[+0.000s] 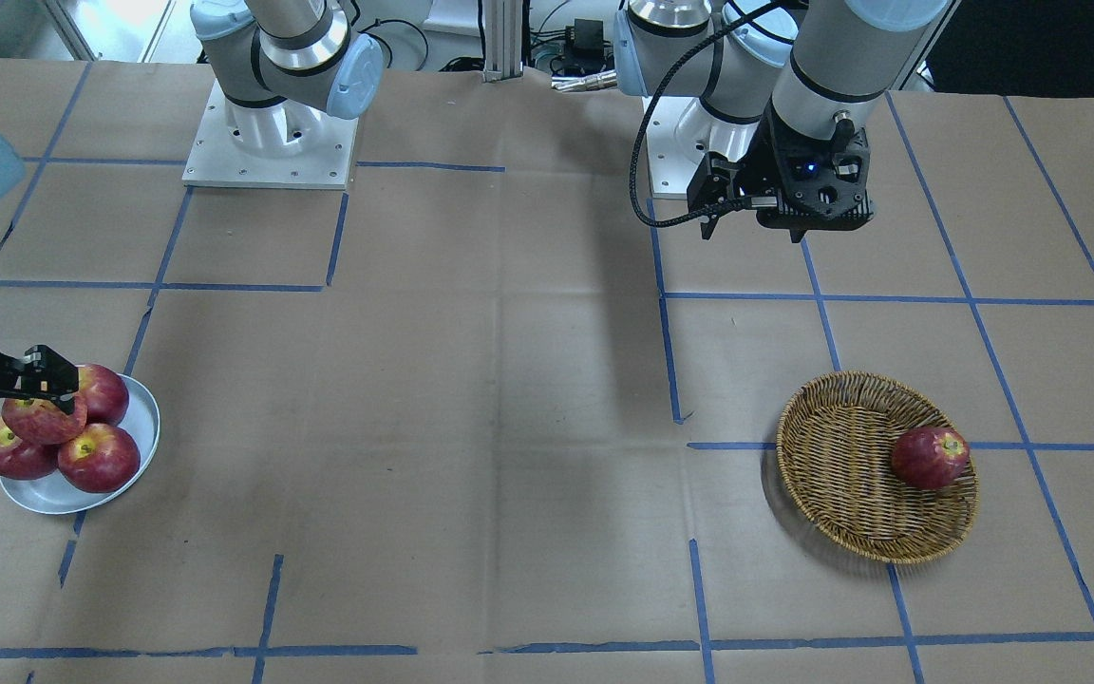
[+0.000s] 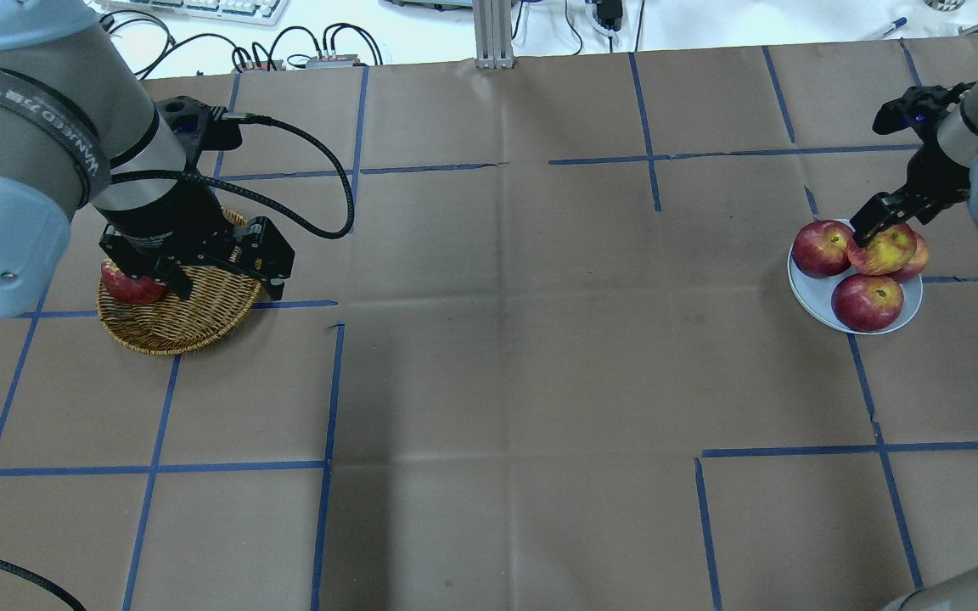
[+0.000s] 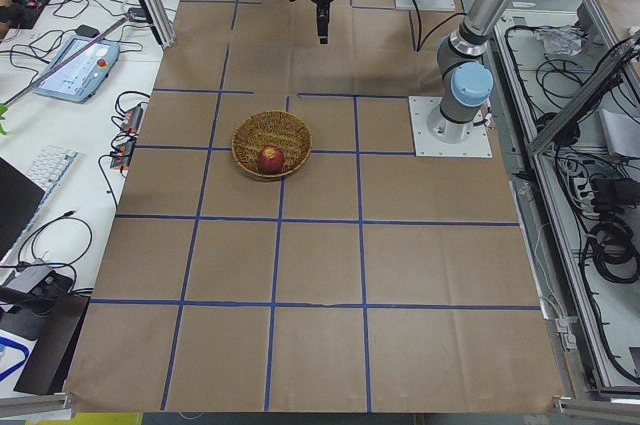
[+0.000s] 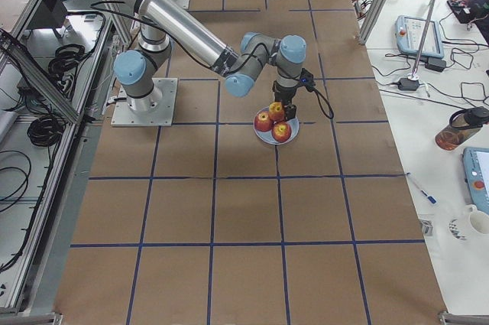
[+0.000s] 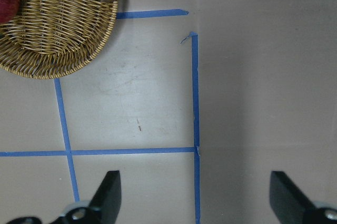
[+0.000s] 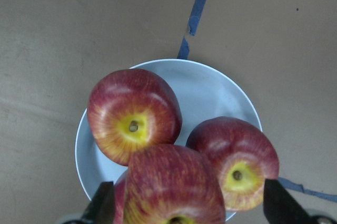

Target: Transfer apple from basket to plate

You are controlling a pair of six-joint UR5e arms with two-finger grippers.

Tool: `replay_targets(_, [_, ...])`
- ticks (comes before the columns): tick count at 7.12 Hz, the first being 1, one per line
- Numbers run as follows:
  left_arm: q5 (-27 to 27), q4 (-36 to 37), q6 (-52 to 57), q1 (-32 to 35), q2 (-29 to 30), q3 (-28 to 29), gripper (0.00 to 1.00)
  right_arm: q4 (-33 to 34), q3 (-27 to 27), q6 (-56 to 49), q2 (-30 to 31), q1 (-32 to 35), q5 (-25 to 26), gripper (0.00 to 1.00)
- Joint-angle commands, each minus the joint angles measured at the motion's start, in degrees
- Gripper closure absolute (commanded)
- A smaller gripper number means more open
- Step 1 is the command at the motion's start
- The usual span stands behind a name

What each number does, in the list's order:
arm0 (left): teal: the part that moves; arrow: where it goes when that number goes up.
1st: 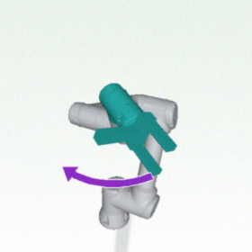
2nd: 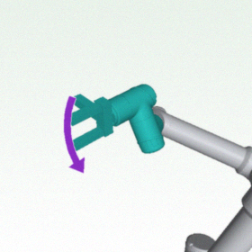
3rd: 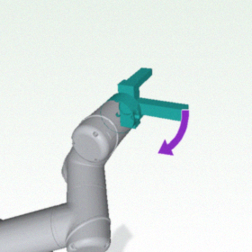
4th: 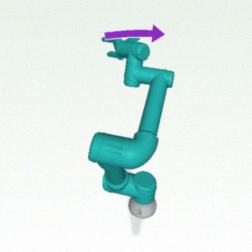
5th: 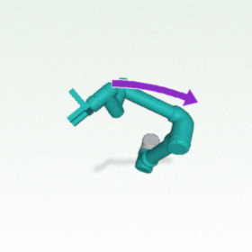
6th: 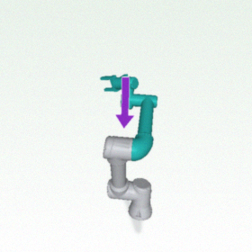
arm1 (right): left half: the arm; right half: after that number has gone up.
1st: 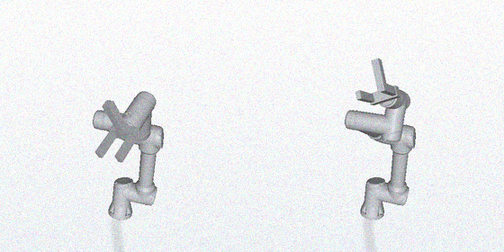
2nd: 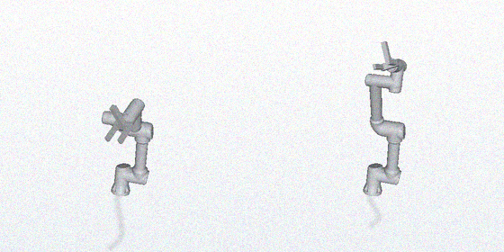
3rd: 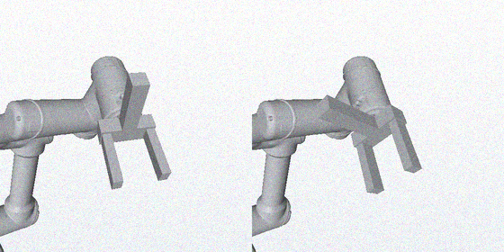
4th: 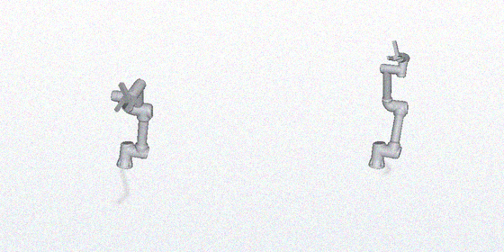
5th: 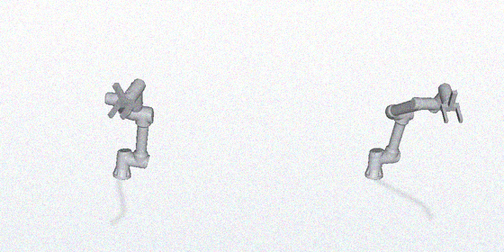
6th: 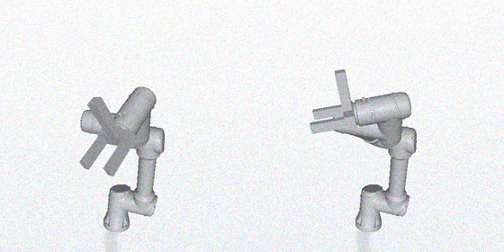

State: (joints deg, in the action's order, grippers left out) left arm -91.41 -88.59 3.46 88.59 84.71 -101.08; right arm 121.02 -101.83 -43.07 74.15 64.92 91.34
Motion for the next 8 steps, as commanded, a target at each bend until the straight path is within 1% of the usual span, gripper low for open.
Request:
replay_targets(1, [0.09,0.00,0.06,0.00,0.10,0.00,0.01,-5.76,3.38,1.84,4.23,1.34,-0.81,0.00])
replay_targets(2, [0.00,0.00,0.06,0.00,-0.07,0.00,0.01,-9.80,4.52,5.42,6.68,4.74,-0.64,0.00])
replay_targets(4, [0.00,0.00,0.15,0.00,0.01,0.00,0.01,-20.51,7.42,16.22,12.57,12.82,-0.11,0.00])
replay_targets(5, [0.00,0.00,0.15,0.00,0.01,0.00,0.01,-25.35,7.70,18.44,14.16,15.04,-0.81,0.00])
replay_targets(6, [0.00,0.00,0.23,0.00,-0.08,0.00,0.01,-26.35,7.52,20.20,15.57,18.19,-0.81,0.00])
replay_targets(7, [-0.09,0.00,0.23,0.00,0.10,0.00,0.01,-27.23,7.61,26.49,15.85,21.09,-0.73,0.00])
replay_targets(8, [-0.09,0.00,0.23,0.00,0.10,0.00,0.01,-27.24,7.70,31.42,15.76,21.82,-0.81,0.00])
